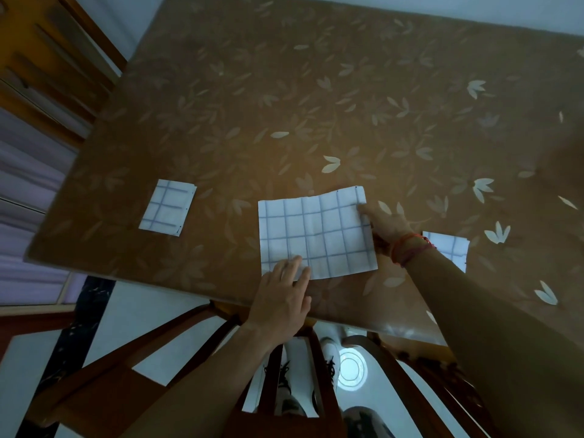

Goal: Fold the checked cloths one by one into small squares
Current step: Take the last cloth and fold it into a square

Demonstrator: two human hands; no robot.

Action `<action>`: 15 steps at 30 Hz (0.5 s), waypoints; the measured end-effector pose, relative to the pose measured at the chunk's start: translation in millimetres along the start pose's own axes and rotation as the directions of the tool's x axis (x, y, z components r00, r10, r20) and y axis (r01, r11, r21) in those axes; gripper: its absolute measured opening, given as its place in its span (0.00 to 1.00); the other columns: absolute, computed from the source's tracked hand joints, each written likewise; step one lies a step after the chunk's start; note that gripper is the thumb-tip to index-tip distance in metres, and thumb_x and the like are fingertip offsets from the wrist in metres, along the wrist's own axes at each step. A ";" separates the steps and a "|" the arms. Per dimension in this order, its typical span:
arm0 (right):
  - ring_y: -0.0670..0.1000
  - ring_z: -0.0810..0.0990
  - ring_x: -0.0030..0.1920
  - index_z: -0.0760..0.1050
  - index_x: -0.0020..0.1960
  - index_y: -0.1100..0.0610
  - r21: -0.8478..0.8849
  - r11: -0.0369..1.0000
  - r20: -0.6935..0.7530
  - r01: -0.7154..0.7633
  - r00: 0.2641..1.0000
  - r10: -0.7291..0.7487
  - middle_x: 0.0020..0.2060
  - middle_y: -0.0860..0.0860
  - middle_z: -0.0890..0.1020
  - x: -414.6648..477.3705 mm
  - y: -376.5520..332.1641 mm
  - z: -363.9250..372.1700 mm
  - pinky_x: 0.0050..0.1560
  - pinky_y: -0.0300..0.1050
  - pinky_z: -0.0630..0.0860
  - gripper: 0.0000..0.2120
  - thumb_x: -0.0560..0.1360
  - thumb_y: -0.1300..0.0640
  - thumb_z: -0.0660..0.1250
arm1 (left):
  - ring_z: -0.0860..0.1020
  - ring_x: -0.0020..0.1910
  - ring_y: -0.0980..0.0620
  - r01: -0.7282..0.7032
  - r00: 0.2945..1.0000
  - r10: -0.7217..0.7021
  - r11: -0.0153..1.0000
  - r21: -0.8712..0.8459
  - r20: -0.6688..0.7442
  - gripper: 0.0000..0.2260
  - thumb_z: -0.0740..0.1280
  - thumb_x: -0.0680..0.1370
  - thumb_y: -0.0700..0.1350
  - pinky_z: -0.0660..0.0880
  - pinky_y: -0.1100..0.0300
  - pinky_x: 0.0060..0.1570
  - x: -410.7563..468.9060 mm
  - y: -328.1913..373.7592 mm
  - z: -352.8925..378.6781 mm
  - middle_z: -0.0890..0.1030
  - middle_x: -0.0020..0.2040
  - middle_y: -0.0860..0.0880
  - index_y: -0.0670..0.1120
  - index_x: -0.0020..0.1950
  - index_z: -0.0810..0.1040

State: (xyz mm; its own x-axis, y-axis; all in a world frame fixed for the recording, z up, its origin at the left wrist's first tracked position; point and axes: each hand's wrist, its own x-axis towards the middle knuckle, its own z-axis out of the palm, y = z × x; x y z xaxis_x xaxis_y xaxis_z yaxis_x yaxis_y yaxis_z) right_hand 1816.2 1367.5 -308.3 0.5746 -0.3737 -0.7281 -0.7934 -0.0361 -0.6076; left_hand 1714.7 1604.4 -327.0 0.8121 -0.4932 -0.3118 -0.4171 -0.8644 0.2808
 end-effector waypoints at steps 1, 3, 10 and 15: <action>0.59 0.81 0.46 0.77 0.53 0.58 -0.071 0.997 0.005 0.035 0.999 -0.035 0.47 0.57 0.81 -0.9 -3.1 0.8 0.50 0.54 0.80 0.24 0.67 0.41 0.73 | 0.54 0.76 0.45 -0.001 1.000 0.001 1.000 -0.003 -0.002 0.24 0.56 0.82 0.53 0.61 0.49 0.70 0.0 -0.7 0.2 0.53 0.78 0.46 0.48 0.77 0.58; 0.59 0.80 0.52 0.77 0.53 0.58 -0.172 0.980 0.002 0.099 0.995 -0.101 0.49 0.57 0.80 1.8 -4.9 0.8 0.56 0.56 0.79 0.20 0.69 0.46 0.73 | 0.53 0.76 0.45 -0.001 1.000 0.001 1.000 -0.011 -0.008 0.24 0.56 0.82 0.53 0.60 0.50 0.71 -0.5 -1.4 0.5 0.53 0.78 0.47 0.48 0.77 0.58; 0.56 0.82 0.50 0.80 0.44 0.57 -0.240 0.950 0.004 0.198 0.979 -0.203 0.46 0.54 0.83 -1.0 -1.5 2.6 0.55 0.54 0.79 0.11 0.69 0.51 0.75 | 0.53 0.76 0.45 0.000 1.000 0.000 1.000 -0.024 -0.011 0.24 0.56 0.82 0.52 0.59 0.49 0.71 -1.5 -1.4 2.0 0.53 0.78 0.47 0.48 0.77 0.58; 0.59 0.83 0.48 0.82 0.48 0.56 -0.087 0.988 0.053 0.126 0.991 -0.121 0.48 0.56 0.84 1.7 -2.1 1.4 0.51 0.57 0.81 0.11 0.67 0.55 0.76 | 0.51 0.77 0.46 -0.007 1.000 0.007 0.999 -0.045 -0.011 0.25 0.56 0.82 0.52 0.57 0.50 0.72 -2.4 -2.6 1.1 0.52 0.79 0.47 0.48 0.77 0.57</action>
State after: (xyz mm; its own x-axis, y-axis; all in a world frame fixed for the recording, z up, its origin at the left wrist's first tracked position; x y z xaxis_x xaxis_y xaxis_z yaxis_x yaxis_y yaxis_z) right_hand 1819.1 1368.3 -308.7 0.6765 -0.3164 -0.6650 -0.7294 -0.1632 -0.6643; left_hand 1713.4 1607.7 -328.0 0.8135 -0.4981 -0.3001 -0.4044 -0.8554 0.3236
